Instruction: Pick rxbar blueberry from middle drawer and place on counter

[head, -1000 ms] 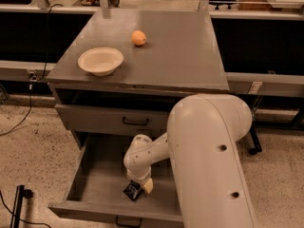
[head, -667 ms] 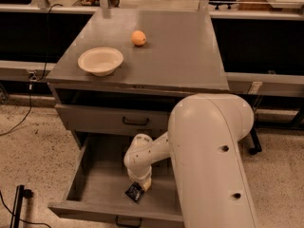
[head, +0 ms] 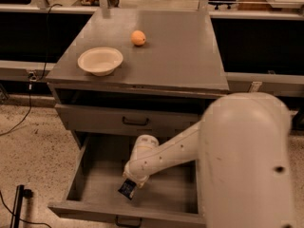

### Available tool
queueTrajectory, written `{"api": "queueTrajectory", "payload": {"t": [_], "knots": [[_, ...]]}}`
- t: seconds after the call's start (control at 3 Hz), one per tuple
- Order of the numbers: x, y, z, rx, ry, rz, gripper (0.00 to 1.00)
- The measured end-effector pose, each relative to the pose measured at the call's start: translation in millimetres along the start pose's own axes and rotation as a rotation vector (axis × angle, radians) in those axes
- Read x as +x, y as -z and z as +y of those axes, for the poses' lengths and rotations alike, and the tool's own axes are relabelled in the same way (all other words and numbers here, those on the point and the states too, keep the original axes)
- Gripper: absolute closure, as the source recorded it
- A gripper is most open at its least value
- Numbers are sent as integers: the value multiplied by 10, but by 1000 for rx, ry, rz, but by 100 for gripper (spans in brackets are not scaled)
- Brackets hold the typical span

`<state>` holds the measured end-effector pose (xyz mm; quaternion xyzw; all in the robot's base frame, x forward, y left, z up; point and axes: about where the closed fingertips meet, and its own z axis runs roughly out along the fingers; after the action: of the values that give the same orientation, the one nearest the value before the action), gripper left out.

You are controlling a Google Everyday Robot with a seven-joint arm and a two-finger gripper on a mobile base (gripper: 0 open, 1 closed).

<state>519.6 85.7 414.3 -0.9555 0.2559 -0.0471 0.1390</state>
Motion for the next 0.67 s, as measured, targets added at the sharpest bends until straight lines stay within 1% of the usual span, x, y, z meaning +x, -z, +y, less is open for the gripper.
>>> {"api": "queueTrajectory", "payload": {"t": [0.33,0.67], "knots": [[-57,632,-35,155,38,4,100],[-41,938,-42,212,25,-14,100]]}}
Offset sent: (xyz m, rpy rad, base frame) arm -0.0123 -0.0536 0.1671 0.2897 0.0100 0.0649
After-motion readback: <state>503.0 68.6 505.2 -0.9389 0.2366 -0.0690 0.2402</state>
